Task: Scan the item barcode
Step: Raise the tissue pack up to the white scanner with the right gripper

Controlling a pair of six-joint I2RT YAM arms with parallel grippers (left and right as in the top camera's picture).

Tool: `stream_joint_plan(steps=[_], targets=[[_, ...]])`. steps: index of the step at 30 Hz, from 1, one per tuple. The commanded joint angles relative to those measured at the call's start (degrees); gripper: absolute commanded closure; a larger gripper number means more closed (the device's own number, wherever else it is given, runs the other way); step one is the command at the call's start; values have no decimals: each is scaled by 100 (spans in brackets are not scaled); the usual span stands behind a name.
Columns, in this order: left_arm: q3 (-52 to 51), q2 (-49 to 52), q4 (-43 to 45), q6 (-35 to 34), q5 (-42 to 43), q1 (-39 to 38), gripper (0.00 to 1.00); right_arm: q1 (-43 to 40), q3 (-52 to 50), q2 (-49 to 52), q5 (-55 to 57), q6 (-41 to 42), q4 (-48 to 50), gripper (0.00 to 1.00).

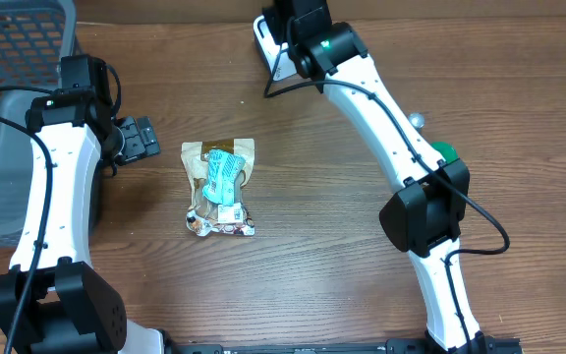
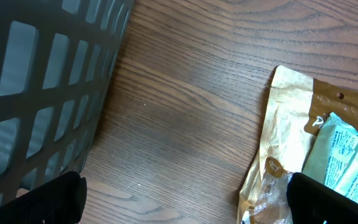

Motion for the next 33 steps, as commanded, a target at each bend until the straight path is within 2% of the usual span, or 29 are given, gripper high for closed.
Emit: stream_joint_plan(steps=[1,14,33], targets=[[114,-90,2,63,-70,9,1,-118,0,166,-479,-2,83,96],[114,-90,2,66,-70,9,0,-155,-181,850,-479,-7,946,96],[114,-90,2,63,-70,9,0,-166,-181,1333,-474,-7,960,96]])
